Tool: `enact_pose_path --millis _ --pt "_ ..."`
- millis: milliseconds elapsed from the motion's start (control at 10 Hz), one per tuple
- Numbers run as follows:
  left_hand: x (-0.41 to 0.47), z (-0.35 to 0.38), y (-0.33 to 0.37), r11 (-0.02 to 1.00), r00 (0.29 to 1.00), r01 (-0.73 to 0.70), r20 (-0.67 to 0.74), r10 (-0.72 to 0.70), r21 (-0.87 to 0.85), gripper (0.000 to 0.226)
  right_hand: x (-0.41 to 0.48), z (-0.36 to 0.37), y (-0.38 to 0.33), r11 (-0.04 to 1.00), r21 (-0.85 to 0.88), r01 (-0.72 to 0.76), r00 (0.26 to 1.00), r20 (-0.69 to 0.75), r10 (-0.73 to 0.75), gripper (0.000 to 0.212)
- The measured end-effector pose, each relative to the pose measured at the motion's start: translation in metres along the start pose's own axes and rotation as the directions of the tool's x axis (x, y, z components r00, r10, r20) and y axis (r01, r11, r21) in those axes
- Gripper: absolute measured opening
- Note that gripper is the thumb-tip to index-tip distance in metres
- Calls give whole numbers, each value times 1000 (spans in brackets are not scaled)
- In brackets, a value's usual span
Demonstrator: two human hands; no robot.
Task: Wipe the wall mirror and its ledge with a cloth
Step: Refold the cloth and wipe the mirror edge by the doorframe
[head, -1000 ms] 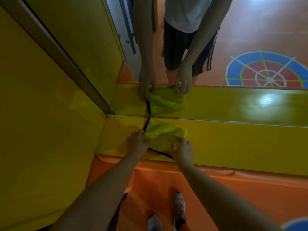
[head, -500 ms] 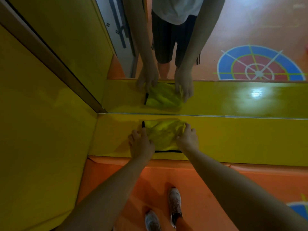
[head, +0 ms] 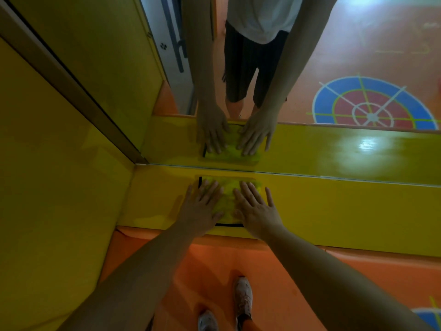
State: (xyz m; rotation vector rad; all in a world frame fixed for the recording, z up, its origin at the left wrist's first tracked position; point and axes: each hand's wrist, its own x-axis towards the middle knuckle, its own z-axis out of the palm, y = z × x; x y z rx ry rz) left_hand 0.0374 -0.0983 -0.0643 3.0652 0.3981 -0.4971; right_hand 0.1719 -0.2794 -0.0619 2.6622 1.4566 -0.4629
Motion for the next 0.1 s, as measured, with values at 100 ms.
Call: enact_pose_path --millis 100 --pt "-11 -13 8 999 999 37 -12 -37 -22 70 -8 -8 1 1000 -9 -11 999 47 11 68"
